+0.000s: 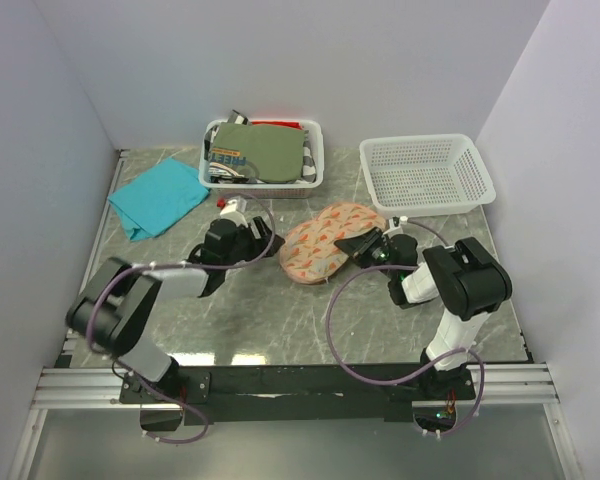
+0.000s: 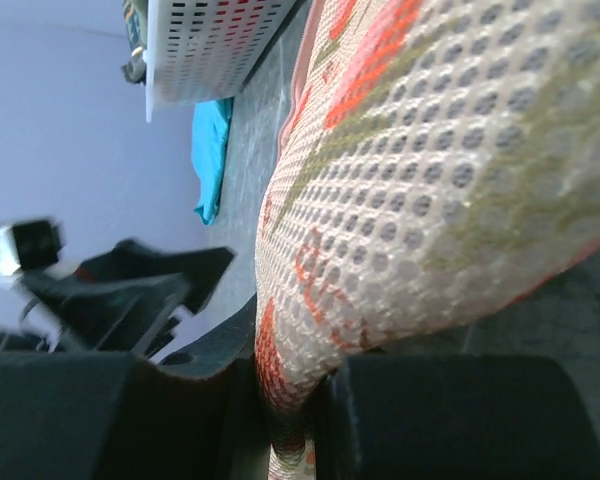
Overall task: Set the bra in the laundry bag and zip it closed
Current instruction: Zip the zipper on the laundry bag.
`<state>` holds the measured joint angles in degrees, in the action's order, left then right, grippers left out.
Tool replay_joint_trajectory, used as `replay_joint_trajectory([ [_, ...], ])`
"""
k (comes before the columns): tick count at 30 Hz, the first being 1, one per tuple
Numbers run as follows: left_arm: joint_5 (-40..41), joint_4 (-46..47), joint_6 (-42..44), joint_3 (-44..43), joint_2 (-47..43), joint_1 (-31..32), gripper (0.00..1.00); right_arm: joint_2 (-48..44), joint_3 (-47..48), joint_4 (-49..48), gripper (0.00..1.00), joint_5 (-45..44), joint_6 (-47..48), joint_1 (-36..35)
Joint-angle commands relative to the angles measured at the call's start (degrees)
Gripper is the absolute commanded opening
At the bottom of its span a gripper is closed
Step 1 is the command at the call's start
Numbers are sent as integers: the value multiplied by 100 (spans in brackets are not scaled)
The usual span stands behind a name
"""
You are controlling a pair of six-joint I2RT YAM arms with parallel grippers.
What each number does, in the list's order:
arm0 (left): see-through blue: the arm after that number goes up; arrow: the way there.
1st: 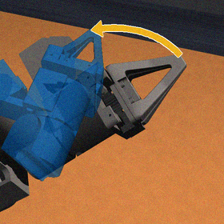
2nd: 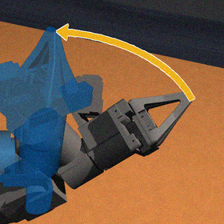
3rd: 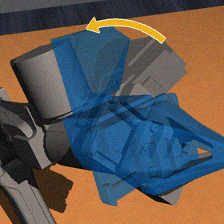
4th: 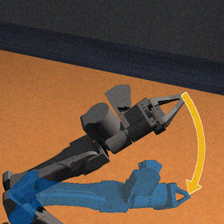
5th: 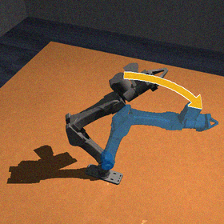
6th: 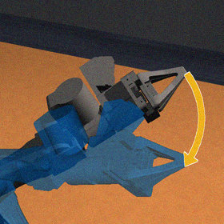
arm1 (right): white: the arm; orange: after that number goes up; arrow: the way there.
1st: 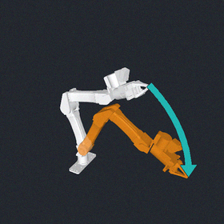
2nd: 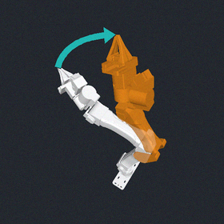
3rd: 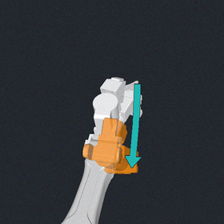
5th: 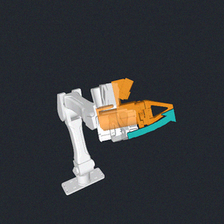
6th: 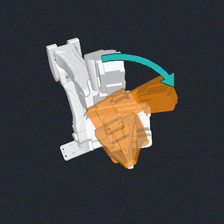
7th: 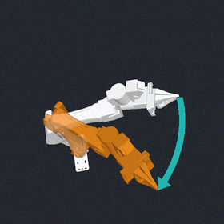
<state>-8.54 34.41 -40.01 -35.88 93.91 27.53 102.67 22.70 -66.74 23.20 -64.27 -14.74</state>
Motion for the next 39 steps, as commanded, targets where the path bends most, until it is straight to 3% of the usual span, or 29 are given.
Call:
replay_joint_trajectory([
  [1, 1019, -163, 371, 413, -1257, 515, 82, -432, 6, -86, 19, -570, -349, -283],
  [5, 1950, -391, 442, 739, -1902, 1578, 95, -555, 42, 64, 19, -799, -498, -468],
  [10, 2724, -172, 20, 1327, -2166, 2748, 96, -801, 95, 476, 19, -887, -516, -565],
  [18, 3490, 451, -297, 1321, -1175, 3951, 96, -1091, 112, 1014, 17, -923, -490, -582],
  [23, 3604, 988, -367, 750, -102, 4208, 97, -1118, 77, 1137, 18, -879, -437, -582],
  [26, 3727, 1426, -463, 740, 145, 4226, 88, -1267, 103, 1453, 18, -905, -227, -512],
  [33, 3886, 1331, -244, 442, 382, 4182, 84, -1355, 332, 1963, 18, -615, 143, -442],
  [39, 3754, 1516, -69, 284, 602, 4024, 66, -1136, 376, 2051, 18, -299, 222, -433],
])
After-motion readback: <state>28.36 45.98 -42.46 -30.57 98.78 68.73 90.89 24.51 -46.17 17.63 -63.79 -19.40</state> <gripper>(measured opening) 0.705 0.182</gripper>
